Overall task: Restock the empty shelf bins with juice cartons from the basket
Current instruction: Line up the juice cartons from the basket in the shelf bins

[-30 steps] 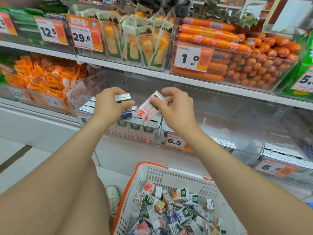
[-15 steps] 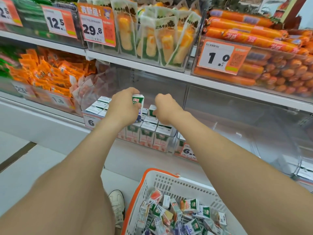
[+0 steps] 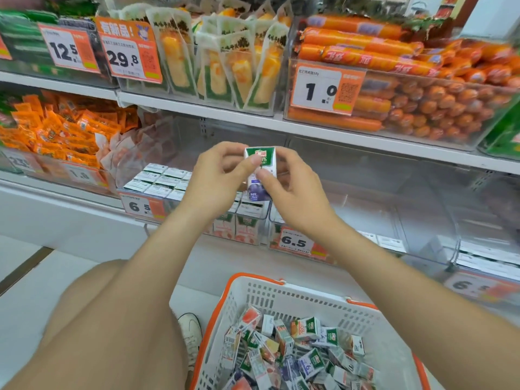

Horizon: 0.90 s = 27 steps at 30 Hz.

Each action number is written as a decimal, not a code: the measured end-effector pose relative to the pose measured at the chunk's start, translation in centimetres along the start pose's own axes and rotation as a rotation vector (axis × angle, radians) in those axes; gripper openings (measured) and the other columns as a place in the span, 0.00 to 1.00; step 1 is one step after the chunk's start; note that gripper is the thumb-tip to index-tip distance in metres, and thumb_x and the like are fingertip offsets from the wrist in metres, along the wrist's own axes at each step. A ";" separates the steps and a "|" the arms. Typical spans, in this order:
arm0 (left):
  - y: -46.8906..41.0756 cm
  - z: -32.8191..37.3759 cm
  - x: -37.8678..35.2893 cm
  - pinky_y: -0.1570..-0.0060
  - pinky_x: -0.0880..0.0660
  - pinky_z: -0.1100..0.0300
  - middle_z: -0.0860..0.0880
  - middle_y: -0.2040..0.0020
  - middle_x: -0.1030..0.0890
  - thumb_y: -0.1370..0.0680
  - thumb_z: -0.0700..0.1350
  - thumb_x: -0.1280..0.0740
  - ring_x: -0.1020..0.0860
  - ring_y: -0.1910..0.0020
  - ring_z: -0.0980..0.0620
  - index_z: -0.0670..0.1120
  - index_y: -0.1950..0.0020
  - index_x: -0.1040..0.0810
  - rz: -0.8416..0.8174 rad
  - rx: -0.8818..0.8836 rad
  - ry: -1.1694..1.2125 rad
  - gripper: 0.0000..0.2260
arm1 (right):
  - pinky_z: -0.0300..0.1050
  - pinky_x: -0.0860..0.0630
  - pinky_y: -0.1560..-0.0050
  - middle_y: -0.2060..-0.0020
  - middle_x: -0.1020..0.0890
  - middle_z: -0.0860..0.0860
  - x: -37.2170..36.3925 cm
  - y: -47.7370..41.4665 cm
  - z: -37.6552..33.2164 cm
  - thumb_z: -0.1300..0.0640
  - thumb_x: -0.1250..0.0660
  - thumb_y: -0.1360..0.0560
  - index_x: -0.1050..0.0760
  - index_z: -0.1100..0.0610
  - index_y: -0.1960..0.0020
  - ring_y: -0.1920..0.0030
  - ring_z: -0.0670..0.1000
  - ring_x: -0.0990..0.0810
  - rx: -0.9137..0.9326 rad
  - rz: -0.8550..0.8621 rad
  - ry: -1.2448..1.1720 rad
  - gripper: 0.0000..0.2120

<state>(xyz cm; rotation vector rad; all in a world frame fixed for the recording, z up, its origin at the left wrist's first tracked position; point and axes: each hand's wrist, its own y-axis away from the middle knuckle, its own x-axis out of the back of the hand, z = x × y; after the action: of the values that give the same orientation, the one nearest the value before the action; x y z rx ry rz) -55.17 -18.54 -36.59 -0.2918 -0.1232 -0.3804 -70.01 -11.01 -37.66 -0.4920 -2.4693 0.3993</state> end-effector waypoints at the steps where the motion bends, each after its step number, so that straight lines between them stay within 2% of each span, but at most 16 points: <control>1: 0.6 0.3 -1.0 0.51 0.17 0.57 0.49 0.51 0.11 0.18 0.48 0.27 0.13 0.50 0.51 0.44 0.37 0.20 -0.048 0.011 0.037 0.13 | 0.54 0.16 0.46 0.47 0.15 0.44 1.0 1.1 0.4 0.50 0.31 0.19 0.28 0.52 0.29 0.51 0.46 0.14 -0.033 0.020 -0.051 0.20; 3: 1.5 0.6 -2.8 0.47 0.17 0.54 0.48 0.49 0.11 0.18 0.47 0.28 0.13 0.49 0.50 0.44 0.37 0.19 -0.137 0.025 0.080 0.12 | 0.58 0.16 0.47 0.47 0.14 0.47 3.2 3.0 1.3 0.52 0.29 0.20 0.27 0.53 0.30 0.49 0.49 0.14 -0.075 0.053 -0.132 0.20; 6: 2.7 1.0 -5.4 0.46 0.17 0.55 0.48 0.48 0.11 0.16 0.45 0.30 0.13 0.49 0.49 0.45 0.36 0.18 -0.251 0.005 0.105 0.10 | 0.58 0.16 0.46 0.48 0.14 0.51 6.6 5.6 2.2 0.56 0.29 0.19 0.28 0.54 0.30 0.49 0.52 0.13 -0.137 0.065 -0.193 0.19; 9: 3.6 1.6 -8.5 0.44 0.17 0.52 0.47 0.47 0.11 0.16 0.44 0.31 0.13 0.47 0.46 0.44 0.35 0.18 -0.353 -0.016 0.088 0.10 | 0.60 0.18 0.45 0.49 0.14 0.57 10.2 7.1 3.0 0.52 0.30 0.19 0.28 0.50 0.29 0.50 0.59 0.15 -0.165 0.039 -0.161 0.19; 11: 4.2 2.2 -11.0 0.46 0.17 0.54 0.47 0.47 0.11 0.15 0.41 0.33 0.13 0.47 0.47 0.43 0.35 0.17 -0.399 -0.050 0.079 0.10 | 0.62 0.17 0.49 0.51 0.13 0.54 12.9 7.7 3.5 0.49 0.31 0.19 0.24 0.50 0.33 0.52 0.58 0.14 -0.160 0.006 -0.076 0.16; 13: 4.8 2.7 -13.8 0.49 0.16 0.55 0.46 0.47 0.12 0.15 0.40 0.34 0.13 0.49 0.47 0.42 0.36 0.16 -0.408 -0.075 0.089 0.10 | 0.56 0.16 0.57 0.54 0.12 0.54 15.9 8.3 4.1 0.53 0.32 0.17 0.20 0.56 0.37 0.55 0.54 0.13 -0.175 -0.012 -0.065 0.11; 15: 5.2 3.1 -16.7 0.54 0.15 0.54 0.45 0.48 0.12 0.13 0.42 0.37 0.13 0.53 0.46 0.42 0.38 0.15 -0.411 -0.078 0.088 0.11 | 0.53 0.17 0.60 0.58 0.12 0.53 18.5 9.2 4.8 0.56 0.31 0.18 0.19 0.56 0.41 0.59 0.53 0.13 -0.222 0.043 -0.068 0.08; 18: 5.3 3.4 -20.9 0.58 0.18 0.55 0.52 0.50 0.13 0.13 0.46 0.39 0.15 0.57 0.51 0.48 0.45 0.15 -0.387 -0.133 -0.116 0.12 | 0.61 0.16 0.56 0.61 0.13 0.51 22.2 10.8 6.6 0.52 0.30 0.24 0.20 0.53 0.47 0.59 0.56 0.13 -0.331 0.244 0.001 0.08; 20: 5.7 3.3 -23.6 0.53 0.22 0.60 0.55 0.51 0.15 0.16 0.43 0.36 0.17 0.55 0.56 0.50 0.46 0.15 -0.376 -0.259 -0.284 0.09 | 0.57 0.17 0.52 0.59 0.14 0.47 25.1 12.2 7.4 0.50 0.29 0.24 0.22 0.49 0.46 0.59 0.51 0.14 -0.309 0.328 0.204 0.09; 22: 6.4 3.1 -26.2 0.47 0.24 0.59 0.54 0.48 0.17 0.18 0.41 0.35 0.20 0.51 0.55 0.50 0.44 0.17 -0.392 -0.419 -0.406 0.09 | 0.42 0.22 0.51 0.53 0.16 0.42 28.2 13.8 7.5 0.52 0.30 0.21 0.24 0.49 0.36 0.59 0.45 0.17 -0.234 0.288 0.438 0.14; 23: 6.7 2.9 -27.5 0.45 0.25 0.57 0.52 0.47 0.19 0.19 0.40 0.35 0.21 0.49 0.53 0.50 0.43 0.18 -0.404 -0.493 -0.452 0.09 | 0.37 0.25 0.52 0.48 0.18 0.42 29.6 14.4 7.7 0.53 0.31 0.19 0.27 0.50 0.29 0.57 0.44 0.17 -0.205 0.246 0.524 0.19; 25: 7.2 2.6 -29.8 0.43 0.26 0.53 0.50 0.45 0.21 0.20 0.40 0.35 0.24 0.44 0.49 0.48 0.43 0.20 -0.428 -0.615 -0.538 0.09 | 0.37 0.28 0.43 0.35 0.21 0.50 32.1 15.1 9.1 0.56 0.33 0.17 0.32 0.52 0.22 0.42 0.49 0.19 -0.175 0.203 0.633 0.24; 26: 7.4 2.6 -30.9 0.43 0.26 0.51 0.49 0.45 0.22 0.20 0.40 0.35 0.25 0.43 0.47 0.47 0.43 0.20 -0.444 -0.668 -0.580 0.08 | 0.41 0.29 0.39 0.32 0.23 0.52 33.1 15.3 10.1 0.58 0.34 0.17 0.32 0.53 0.22 0.36 0.53 0.22 -0.173 0.201 0.682 0.23; 27: 7.6 2.5 -31.9 0.43 0.26 0.49 0.48 0.45 0.21 0.20 0.40 0.36 0.26 0.43 0.45 0.46 0.43 0.20 -0.462 -0.725 -0.623 0.08 | 0.46 0.29 0.37 0.32 0.24 0.54 34.0 15.3 11.1 0.60 0.35 0.17 0.31 0.54 0.23 0.34 0.57 0.25 -0.184 0.195 0.736 0.22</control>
<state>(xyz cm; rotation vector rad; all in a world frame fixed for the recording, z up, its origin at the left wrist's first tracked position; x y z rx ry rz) -81.80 0.02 -41.64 -1.1069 -0.6776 -0.7812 -98.64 15.33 -35.73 -0.7945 -1.7537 0.0392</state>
